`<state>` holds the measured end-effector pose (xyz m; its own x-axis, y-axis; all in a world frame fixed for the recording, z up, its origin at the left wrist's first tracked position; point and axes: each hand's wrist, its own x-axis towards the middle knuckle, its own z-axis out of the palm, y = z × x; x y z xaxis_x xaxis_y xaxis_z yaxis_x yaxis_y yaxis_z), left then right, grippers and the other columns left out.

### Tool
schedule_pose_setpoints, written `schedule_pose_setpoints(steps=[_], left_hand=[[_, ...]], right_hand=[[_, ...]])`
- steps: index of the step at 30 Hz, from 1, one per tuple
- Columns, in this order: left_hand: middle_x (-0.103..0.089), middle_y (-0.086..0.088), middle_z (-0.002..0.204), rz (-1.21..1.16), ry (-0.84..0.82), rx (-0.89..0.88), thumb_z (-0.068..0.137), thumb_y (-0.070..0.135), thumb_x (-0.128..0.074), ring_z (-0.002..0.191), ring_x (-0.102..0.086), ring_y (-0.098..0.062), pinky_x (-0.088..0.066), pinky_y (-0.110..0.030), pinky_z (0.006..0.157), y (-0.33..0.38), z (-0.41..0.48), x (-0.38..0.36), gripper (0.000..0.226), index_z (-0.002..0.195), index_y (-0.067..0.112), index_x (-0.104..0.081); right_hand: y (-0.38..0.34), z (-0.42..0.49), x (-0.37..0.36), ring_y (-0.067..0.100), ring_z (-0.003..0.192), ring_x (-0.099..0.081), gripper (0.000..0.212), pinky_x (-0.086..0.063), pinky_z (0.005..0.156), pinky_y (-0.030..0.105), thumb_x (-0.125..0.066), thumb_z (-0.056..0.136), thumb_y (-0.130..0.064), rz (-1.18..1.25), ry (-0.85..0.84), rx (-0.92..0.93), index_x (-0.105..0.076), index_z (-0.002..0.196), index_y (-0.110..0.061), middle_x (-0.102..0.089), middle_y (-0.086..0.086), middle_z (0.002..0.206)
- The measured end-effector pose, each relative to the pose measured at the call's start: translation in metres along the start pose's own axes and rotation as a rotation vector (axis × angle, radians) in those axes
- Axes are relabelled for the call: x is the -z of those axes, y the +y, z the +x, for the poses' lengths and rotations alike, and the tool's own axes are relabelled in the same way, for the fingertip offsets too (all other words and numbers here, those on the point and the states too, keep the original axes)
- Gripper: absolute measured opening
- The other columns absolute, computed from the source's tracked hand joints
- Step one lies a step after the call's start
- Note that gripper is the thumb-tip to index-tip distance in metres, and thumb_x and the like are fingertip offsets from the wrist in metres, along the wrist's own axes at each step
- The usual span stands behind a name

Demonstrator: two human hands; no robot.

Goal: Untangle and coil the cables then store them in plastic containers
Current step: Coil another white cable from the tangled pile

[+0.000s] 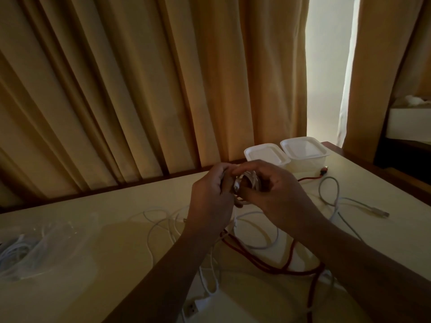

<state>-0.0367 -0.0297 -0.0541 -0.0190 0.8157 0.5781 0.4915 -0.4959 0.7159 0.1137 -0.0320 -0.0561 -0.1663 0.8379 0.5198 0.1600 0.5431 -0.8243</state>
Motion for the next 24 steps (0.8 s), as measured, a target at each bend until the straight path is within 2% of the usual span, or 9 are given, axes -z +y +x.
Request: schedule_pose_setpoints(steps=[3, 7, 8, 10, 14, 16, 19, 22, 24], left_hand=[[-0.072, 0.010, 0.089, -0.008, -0.016, -0.006, 0.107, 0.017, -0.053, 0.075, -0.070, -0.006, -0.061, -0.026, 0.061, -0.002, -0.001, 0.002, 0.018, 0.110, 0.020, -0.070], [-0.070, 0.011, 0.090, 0.087, -0.038, -0.131, 0.106, 0.023, -0.053, 0.078, -0.067, -0.005, -0.058, -0.025, 0.066, -0.005, -0.002, 0.004, 0.017, 0.114, 0.021, -0.068], [-0.070, 0.012, 0.092, 0.134, -0.037, -0.190, 0.106, 0.024, -0.054, 0.081, -0.066, -0.004, -0.055, -0.022, 0.068, -0.006, -0.002, 0.004, 0.018, 0.116, 0.022, -0.068], [-0.071, 0.008, 0.098, 0.236, -0.039, -0.288, 0.107, 0.025, -0.053, 0.086, -0.063, -0.004, -0.052, -0.021, 0.073, -0.008, -0.002, 0.001, 0.020, 0.119, 0.018, -0.068], [-0.070, 0.001, 0.105, 0.347, -0.067, -0.390, 0.106, 0.025, -0.051, 0.092, -0.062, -0.006, -0.053, -0.023, 0.079, -0.012, 0.002, -0.003, 0.023, 0.119, 0.015, -0.067], [-0.071, 0.000, 0.106, 0.377, -0.078, -0.443, 0.104, 0.029, -0.050, 0.093, -0.062, -0.006, -0.050, -0.019, 0.079, -0.012, 0.004, -0.003, 0.027, 0.119, 0.014, -0.067], [-0.071, 0.000, 0.106, 0.372, -0.115, -0.437, 0.101, 0.027, -0.054, 0.093, -0.060, -0.003, -0.045, -0.015, 0.080, -0.011, 0.003, -0.003, 0.025, 0.118, 0.014, -0.067], [-0.070, 0.006, 0.101, 0.281, -0.119, -0.405, 0.103, 0.022, -0.060, 0.088, -0.059, -0.001, -0.045, -0.009, 0.077, -0.008, 0.003, -0.002, 0.016, 0.115, 0.016, -0.069], [-0.067, 0.010, 0.101, 0.288, -0.137, -0.421, 0.101, 0.018, -0.062, 0.088, -0.056, 0.002, -0.041, -0.006, 0.078, -0.009, 0.002, -0.002, 0.016, 0.116, 0.016, -0.068]], right_hand=[[-0.002, -0.002, -0.002, 0.001, 0.093, -0.069, 0.020, -0.057, 0.076, 0.018, -0.074, 0.089, -0.024, -0.082, 0.036, 0.054, -0.072, 0.104, -0.038, -0.071, -0.024, 0.097], [-0.001, 0.001, -0.002, -0.007, 0.105, -0.061, 0.014, -0.051, 0.077, 0.008, -0.069, 0.089, -0.035, -0.071, 0.134, 0.073, -0.070, 0.103, -0.037, -0.065, -0.021, 0.108], [-0.001, 0.002, -0.001, -0.008, 0.107, -0.059, 0.014, -0.051, 0.075, 0.008, -0.069, 0.089, -0.038, -0.055, 0.178, 0.051, -0.071, 0.103, -0.035, -0.062, -0.022, 0.112], [0.001, 0.003, 0.001, -0.004, 0.103, -0.063, 0.014, -0.055, 0.075, 0.013, -0.068, 0.090, -0.041, -0.018, 0.236, 0.001, -0.073, 0.102, -0.034, -0.067, -0.019, 0.106], [0.001, 0.001, 0.002, 0.000, 0.091, -0.070, 0.010, -0.056, 0.078, 0.018, -0.063, 0.096, -0.037, -0.014, 0.321, -0.020, -0.070, 0.103, -0.036, -0.075, -0.016, 0.091], [-0.001, 0.002, 0.002, -0.003, 0.088, -0.070, 0.007, -0.055, 0.072, 0.013, -0.064, 0.096, -0.034, -0.016, 0.350, -0.009, -0.067, 0.098, -0.040, -0.073, -0.019, 0.088], [-0.006, 0.002, 0.003, -0.010, 0.086, -0.068, 0.018, -0.049, 0.066, 0.004, -0.066, 0.095, -0.028, 0.009, 0.371, 0.016, -0.063, 0.091, -0.045, -0.069, -0.028, 0.080], [-0.010, 0.002, 0.005, -0.006, 0.084, -0.070, 0.012, -0.050, 0.065, 0.005, -0.063, 0.097, -0.022, 0.049, 0.401, 0.033, -0.069, 0.094, -0.032, -0.073, -0.018, 0.082], [-0.011, 0.003, 0.006, 0.003, 0.081, -0.074, 0.010, -0.054, 0.064, 0.012, -0.062, 0.098, -0.022, 0.154, 0.440, -0.033, -0.070, 0.094, -0.027, -0.076, -0.009, 0.081]])
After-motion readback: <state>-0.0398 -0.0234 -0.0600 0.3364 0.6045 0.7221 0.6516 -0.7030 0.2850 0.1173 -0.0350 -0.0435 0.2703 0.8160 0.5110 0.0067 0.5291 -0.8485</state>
